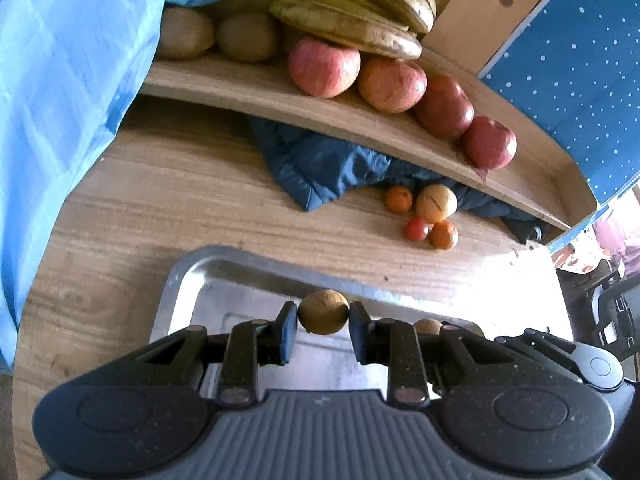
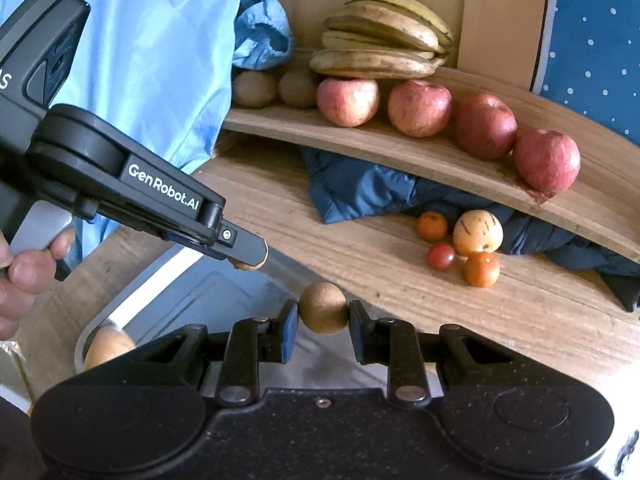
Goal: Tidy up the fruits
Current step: 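Carry both small brown fruits over the steel tray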
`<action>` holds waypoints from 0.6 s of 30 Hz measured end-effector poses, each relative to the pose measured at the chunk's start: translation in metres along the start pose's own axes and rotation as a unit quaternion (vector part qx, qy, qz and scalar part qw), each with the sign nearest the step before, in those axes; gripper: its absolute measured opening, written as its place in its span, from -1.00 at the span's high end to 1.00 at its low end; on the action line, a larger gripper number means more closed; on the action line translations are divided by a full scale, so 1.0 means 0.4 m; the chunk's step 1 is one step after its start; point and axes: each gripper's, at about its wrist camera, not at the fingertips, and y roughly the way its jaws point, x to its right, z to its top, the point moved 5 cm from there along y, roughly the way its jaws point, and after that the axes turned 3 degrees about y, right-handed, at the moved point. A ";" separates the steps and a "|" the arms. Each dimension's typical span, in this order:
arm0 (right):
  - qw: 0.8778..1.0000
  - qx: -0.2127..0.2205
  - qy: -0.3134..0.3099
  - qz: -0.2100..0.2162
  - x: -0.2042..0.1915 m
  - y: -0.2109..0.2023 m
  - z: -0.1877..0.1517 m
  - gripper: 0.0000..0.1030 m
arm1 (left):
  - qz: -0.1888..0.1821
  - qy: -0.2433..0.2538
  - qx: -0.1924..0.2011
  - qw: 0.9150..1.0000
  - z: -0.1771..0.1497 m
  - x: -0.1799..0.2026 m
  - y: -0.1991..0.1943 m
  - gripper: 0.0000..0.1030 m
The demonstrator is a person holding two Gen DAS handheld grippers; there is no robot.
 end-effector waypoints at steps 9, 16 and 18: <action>1.000 -0.018 0.007 -0.006 0.008 -0.032 -0.059 0.44 | 0.001 -0.005 -0.013 1.000 -0.065 0.010 0.011 0.41; 0.999 -0.030 0.014 -0.018 0.017 -0.053 -0.103 0.44 | 0.001 0.001 -0.022 1.000 -0.100 0.022 0.012 0.41; 0.999 -0.035 0.018 -0.022 0.019 -0.056 -0.116 0.44 | 0.002 0.001 -0.027 1.000 -0.108 0.024 0.016 0.41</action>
